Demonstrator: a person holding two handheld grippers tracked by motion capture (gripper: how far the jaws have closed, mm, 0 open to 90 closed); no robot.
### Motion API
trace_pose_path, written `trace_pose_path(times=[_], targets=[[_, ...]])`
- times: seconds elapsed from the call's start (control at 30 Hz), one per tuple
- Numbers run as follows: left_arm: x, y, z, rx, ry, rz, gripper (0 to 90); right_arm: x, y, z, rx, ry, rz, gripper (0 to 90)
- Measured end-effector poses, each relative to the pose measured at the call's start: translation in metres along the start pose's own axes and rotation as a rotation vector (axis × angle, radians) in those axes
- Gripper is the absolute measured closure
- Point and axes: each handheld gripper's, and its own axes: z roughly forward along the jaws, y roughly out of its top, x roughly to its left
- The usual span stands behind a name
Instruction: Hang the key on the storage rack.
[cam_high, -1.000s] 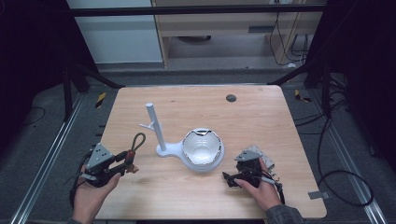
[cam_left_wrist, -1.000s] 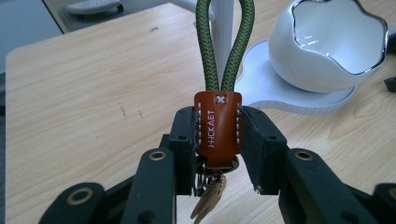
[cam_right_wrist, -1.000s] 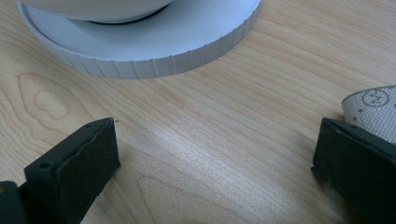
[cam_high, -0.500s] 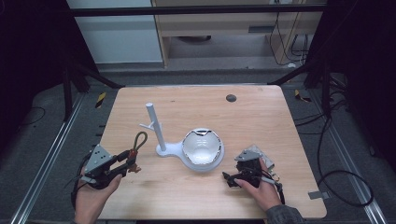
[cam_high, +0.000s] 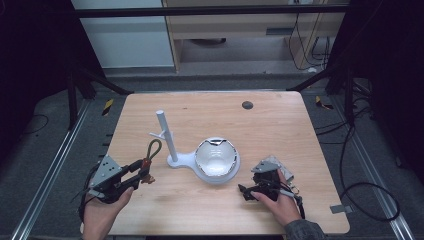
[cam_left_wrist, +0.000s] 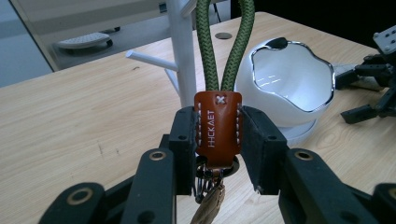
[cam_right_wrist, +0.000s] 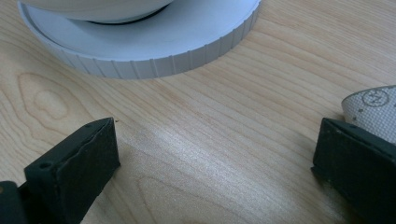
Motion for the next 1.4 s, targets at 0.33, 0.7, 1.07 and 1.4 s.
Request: trace_pose_path(times=[0.33,0.7,1.07,1.4], targets=[[-0.009,0.010,0.001,-0.024,-0.010,0.015,66.0,0.000,0.000,0.000,0.000,0.000,0.001,0.3],[-0.010,0.012,0.003,-0.043,0.000,0.000,66.0,0.000,0.000,0.000,0.000,0.000,0.000,0.3],[-0.010,0.014,0.012,-0.068,0.030,-0.035,66.0,0.000,0.000,0.000,0.000,0.000,0.001,0.3],[-0.008,0.014,0.026,-0.059,0.051,-0.048,66.0,0.000,0.000,0.000,0.000,0.000,-0.001,0.3]])
